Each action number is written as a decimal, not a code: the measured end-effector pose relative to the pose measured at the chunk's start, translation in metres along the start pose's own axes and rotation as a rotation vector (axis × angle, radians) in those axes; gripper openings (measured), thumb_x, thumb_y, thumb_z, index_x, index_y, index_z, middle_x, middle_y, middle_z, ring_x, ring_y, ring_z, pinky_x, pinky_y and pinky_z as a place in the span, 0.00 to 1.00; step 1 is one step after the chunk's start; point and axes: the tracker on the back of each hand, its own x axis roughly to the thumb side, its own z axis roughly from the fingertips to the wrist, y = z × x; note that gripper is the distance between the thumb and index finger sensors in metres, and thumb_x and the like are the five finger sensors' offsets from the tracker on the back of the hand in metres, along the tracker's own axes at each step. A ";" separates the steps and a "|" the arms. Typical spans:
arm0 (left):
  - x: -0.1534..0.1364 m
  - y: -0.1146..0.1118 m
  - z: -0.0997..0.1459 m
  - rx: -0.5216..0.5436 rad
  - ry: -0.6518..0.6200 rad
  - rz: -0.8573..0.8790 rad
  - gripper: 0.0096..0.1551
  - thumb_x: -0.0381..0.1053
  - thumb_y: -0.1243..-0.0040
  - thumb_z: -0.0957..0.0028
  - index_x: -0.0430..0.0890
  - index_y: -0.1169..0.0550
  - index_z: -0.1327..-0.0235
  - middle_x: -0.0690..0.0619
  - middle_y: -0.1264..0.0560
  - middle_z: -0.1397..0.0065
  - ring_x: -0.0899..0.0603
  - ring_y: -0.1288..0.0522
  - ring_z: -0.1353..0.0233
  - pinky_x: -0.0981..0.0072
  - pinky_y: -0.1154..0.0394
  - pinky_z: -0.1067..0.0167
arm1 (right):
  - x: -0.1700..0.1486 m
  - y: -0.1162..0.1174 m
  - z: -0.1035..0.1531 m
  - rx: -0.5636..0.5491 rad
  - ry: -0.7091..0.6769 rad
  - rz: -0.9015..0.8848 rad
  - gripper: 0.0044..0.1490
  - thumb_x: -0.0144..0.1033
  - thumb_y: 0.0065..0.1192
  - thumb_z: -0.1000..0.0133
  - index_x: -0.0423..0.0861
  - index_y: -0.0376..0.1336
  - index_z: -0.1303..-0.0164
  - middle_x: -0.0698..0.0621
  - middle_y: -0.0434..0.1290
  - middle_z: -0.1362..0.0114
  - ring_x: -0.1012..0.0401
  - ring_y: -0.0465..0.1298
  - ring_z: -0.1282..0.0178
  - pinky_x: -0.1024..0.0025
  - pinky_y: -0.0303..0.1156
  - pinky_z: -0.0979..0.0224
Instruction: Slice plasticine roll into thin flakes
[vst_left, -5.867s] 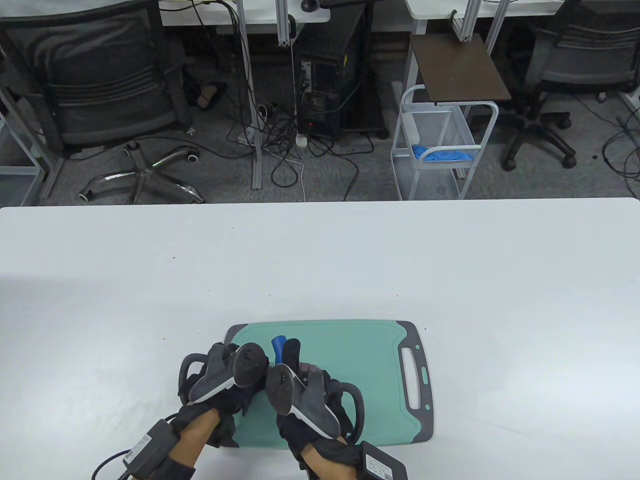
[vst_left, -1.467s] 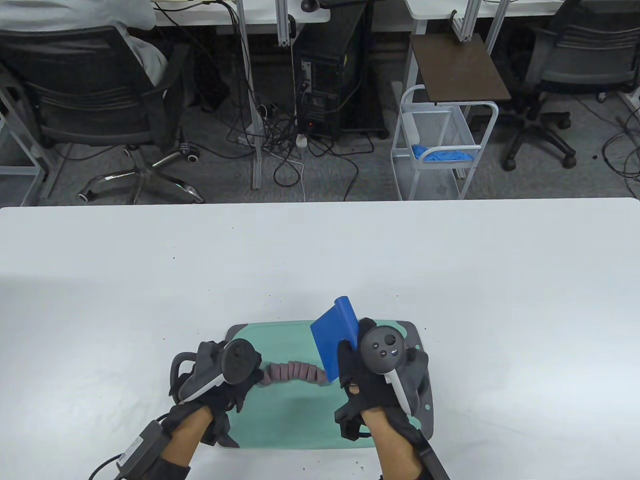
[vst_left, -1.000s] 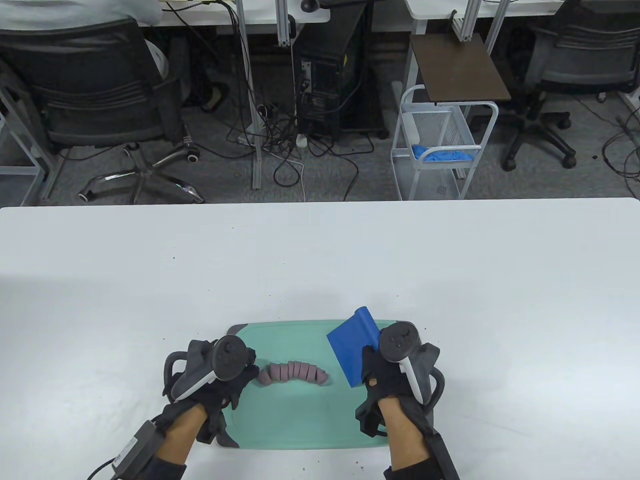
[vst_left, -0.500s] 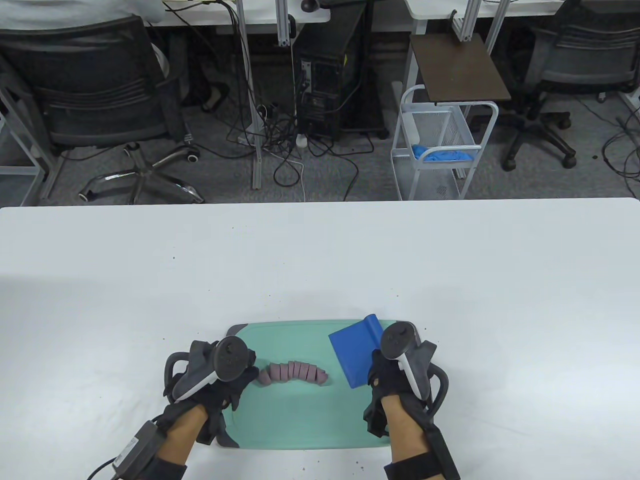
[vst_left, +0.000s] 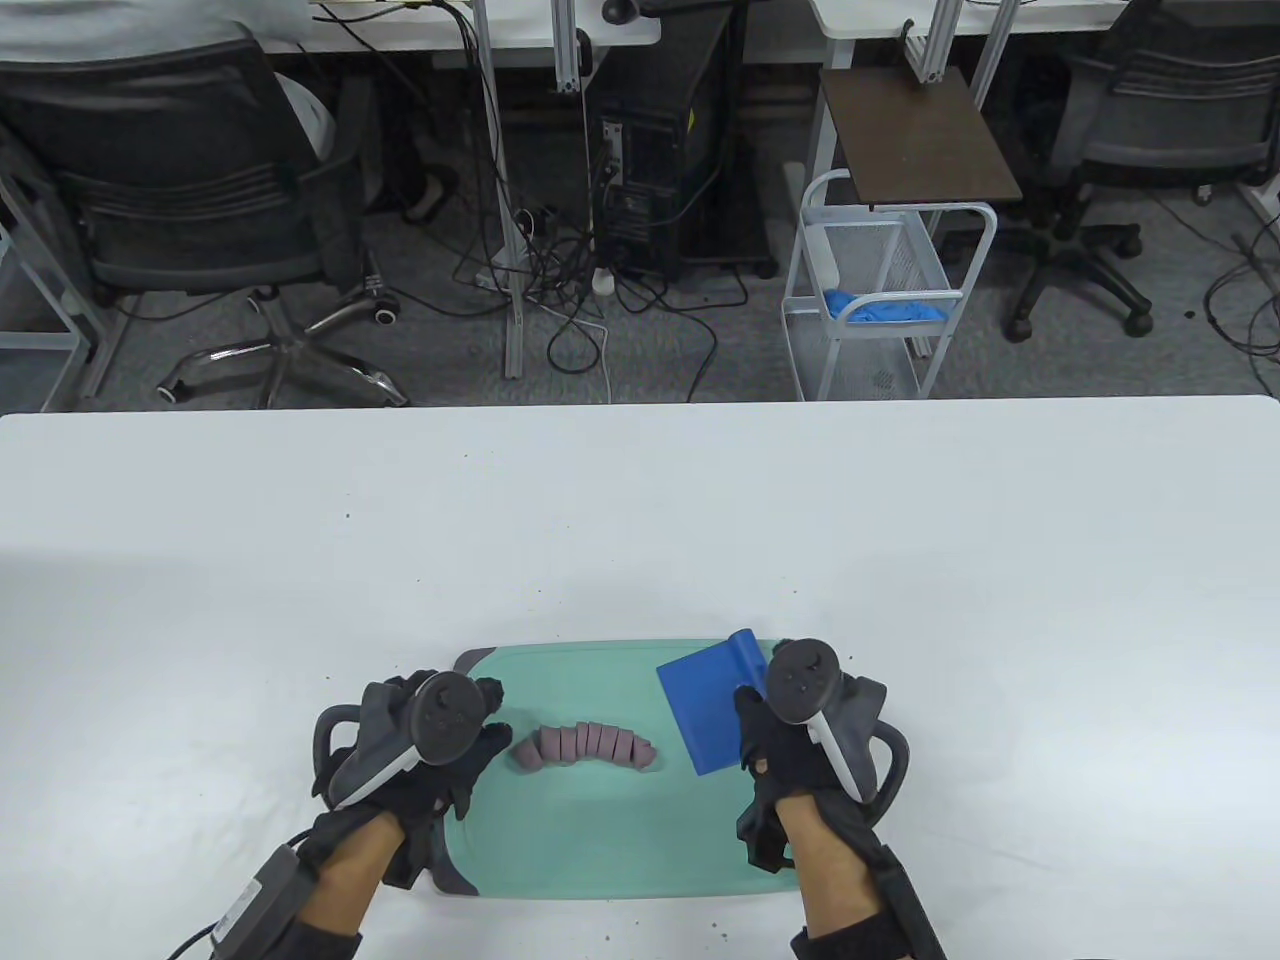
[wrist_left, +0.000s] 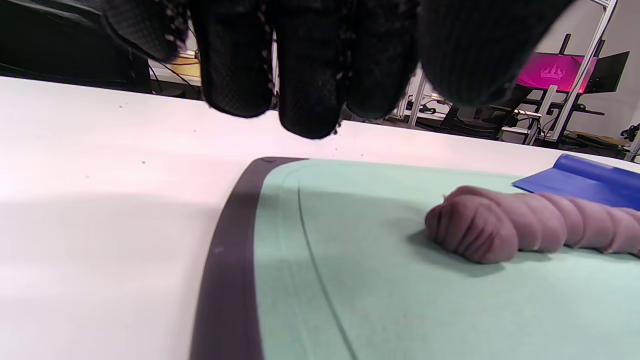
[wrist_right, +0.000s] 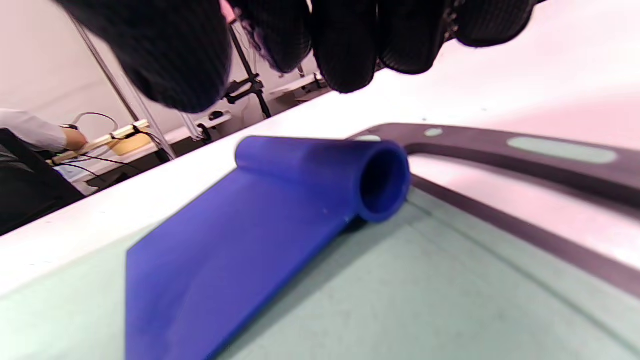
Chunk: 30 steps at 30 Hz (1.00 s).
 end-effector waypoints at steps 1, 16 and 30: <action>0.000 0.002 0.002 0.006 0.003 -0.006 0.35 0.67 0.37 0.62 0.58 0.20 0.39 0.56 0.19 0.31 0.37 0.24 0.26 0.38 0.32 0.29 | 0.001 -0.002 0.001 -0.002 -0.017 0.010 0.49 0.48 0.67 0.50 0.43 0.53 0.22 0.37 0.58 0.22 0.35 0.56 0.23 0.33 0.54 0.25; -0.006 0.018 0.036 0.008 0.014 0.041 0.45 0.73 0.41 0.62 0.61 0.33 0.28 0.56 0.34 0.18 0.36 0.35 0.18 0.36 0.37 0.25 | -0.007 -0.019 0.024 0.036 -0.314 0.105 0.58 0.56 0.67 0.52 0.48 0.44 0.18 0.39 0.44 0.15 0.36 0.42 0.16 0.31 0.44 0.20; -0.019 -0.006 0.038 -0.104 -0.033 0.097 0.52 0.78 0.46 0.63 0.66 0.46 0.23 0.59 0.49 0.11 0.38 0.52 0.11 0.35 0.46 0.21 | -0.035 -0.003 0.018 0.209 -0.300 0.115 0.64 0.64 0.62 0.53 0.53 0.32 0.18 0.42 0.31 0.14 0.38 0.28 0.16 0.28 0.34 0.21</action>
